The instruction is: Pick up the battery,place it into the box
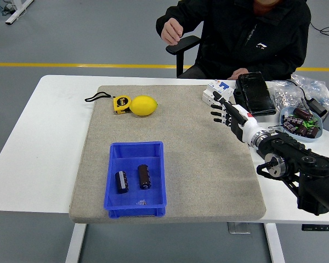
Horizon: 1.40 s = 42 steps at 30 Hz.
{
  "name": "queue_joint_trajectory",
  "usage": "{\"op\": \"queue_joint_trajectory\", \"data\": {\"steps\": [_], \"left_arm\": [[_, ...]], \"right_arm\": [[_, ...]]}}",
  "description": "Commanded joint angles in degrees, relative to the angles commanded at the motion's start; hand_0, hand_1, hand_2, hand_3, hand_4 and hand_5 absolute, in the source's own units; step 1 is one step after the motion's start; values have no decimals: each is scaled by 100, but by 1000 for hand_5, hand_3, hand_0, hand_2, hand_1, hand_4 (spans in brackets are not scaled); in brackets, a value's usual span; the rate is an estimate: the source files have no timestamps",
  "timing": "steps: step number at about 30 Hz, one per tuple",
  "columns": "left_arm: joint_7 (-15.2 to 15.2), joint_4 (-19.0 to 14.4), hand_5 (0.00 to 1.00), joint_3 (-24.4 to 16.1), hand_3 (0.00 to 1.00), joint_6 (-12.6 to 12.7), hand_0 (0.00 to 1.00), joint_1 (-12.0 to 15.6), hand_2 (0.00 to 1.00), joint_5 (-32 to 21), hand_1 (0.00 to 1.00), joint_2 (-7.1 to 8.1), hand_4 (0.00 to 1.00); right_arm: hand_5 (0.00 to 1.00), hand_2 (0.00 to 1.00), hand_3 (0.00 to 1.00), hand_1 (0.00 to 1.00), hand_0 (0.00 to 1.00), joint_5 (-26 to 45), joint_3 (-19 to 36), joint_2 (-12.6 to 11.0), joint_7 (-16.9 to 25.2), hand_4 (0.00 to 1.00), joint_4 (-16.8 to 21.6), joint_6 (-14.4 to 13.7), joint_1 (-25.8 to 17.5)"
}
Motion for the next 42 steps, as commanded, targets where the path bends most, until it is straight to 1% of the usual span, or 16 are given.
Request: {"op": "queue_joint_trajectory", "data": {"steps": [5,19,28,29,30,33,34,35,36,38,40,41,42], "left_arm": [[0,-1,540,10,585,-2,722,-2,664,-11,702,-3,630],[-3,1,540,19,584,-3,722,4,662,-19,704,-8,631],[-22,3,540,91,584,-6,722,4,661,-86,704,-5,630],[-24,3,540,101,584,-4,722,7,661,-101,702,-5,630],[-26,3,540,108,584,-3,722,10,661,-109,702,-6,630],[-43,6,540,153,584,1,722,22,661,-164,702,-6,630],[-44,7,540,150,584,1,722,28,661,-163,702,-6,630],[-44,7,540,145,584,0,722,31,661,-155,701,-6,630],[-44,8,540,140,584,-2,722,35,661,-141,701,-6,630],[-37,7,540,121,584,-9,722,43,661,-102,701,-8,630],[-34,6,540,116,584,-12,722,46,661,-90,701,-8,630],[-32,6,540,105,584,-10,722,47,661,-83,701,-8,630],[-33,6,540,102,584,-10,722,49,661,-80,701,-7,630]], "right_arm": [[858,873,914,865,889,37,-143,-37,-86,998,-82,68,-60],[856,871,906,864,889,-12,-102,-120,-132,998,-49,149,-133],[856,870,906,863,889,-163,33,-254,-148,998,107,165,-191],[854,859,876,861,889,-235,55,-272,-138,998,125,138,-201],[854,859,876,861,889,-343,83,-293,-121,998,152,90,-212],[854,859,876,861,889,-1062,217,-417,-109,998,330,-212,-233],[854,859,876,861,889,-1248,243,-439,-113,998,364,-270,-235],[847,819,825,807,864,-1486,271,-460,-115,998,398,-333,-234],[847,819,825,807,864,-1676,294,-473,-116,998,421,-385,-233],[847,819,825,807,864,-2160,348,-503,-118,998,478,-471,-232],[847,819,825,807,864,-2644,383,-533,-119,998,532,-493,-234],[815,796,805,771,828,-2867,409,-559,-126,998,577,-499,-234],[815,796,805,771,828,-3128,431,-576,-129,998,610,-510,-236]]}}
